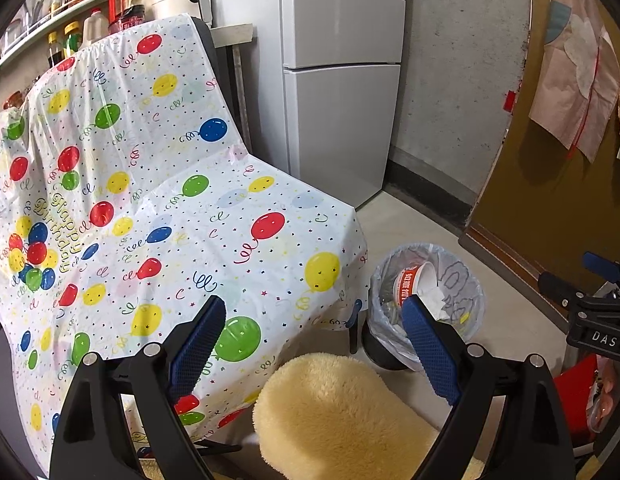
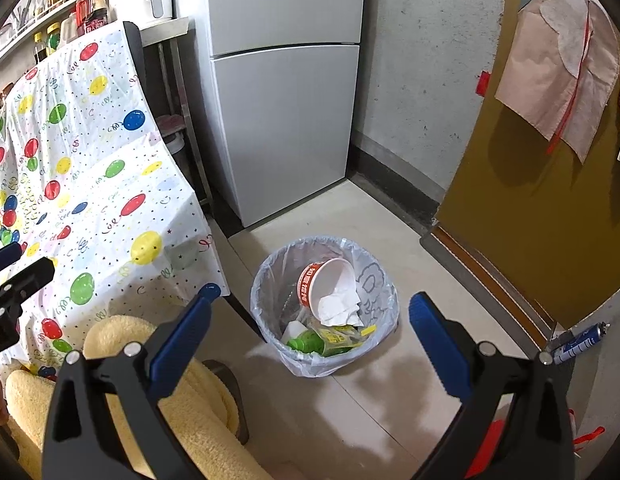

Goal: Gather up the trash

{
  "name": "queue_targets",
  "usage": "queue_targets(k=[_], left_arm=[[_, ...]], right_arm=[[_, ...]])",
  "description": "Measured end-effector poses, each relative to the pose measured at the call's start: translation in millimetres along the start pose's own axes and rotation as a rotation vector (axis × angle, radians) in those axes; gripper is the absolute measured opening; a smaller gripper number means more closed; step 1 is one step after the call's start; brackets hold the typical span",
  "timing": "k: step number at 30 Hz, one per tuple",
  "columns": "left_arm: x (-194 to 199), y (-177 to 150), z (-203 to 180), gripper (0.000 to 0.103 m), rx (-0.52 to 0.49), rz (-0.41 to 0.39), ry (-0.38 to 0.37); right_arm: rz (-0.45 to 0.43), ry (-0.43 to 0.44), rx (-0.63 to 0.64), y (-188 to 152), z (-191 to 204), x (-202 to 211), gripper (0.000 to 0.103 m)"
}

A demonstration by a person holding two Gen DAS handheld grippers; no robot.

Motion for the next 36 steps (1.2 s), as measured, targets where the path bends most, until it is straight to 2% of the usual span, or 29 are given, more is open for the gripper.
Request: queue_targets(k=[36], left_arm=[[2.2,0.2,-1.1,0.089,0.016,-0.004,-0.004]], right_arm=[[-0.004,-0.002,-0.01,1.3,-2.9,-0.1,0.097]])
Point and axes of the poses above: each gripper's, at about its wrist camera, not at the fingertips, and x roughly against the way its jaws point, z to its left, y to its top, the point moved 5 cm from there along -x, roughly the way its jaws point, and after that the axes turned 8 degrees about x, right-handed, at the moved point
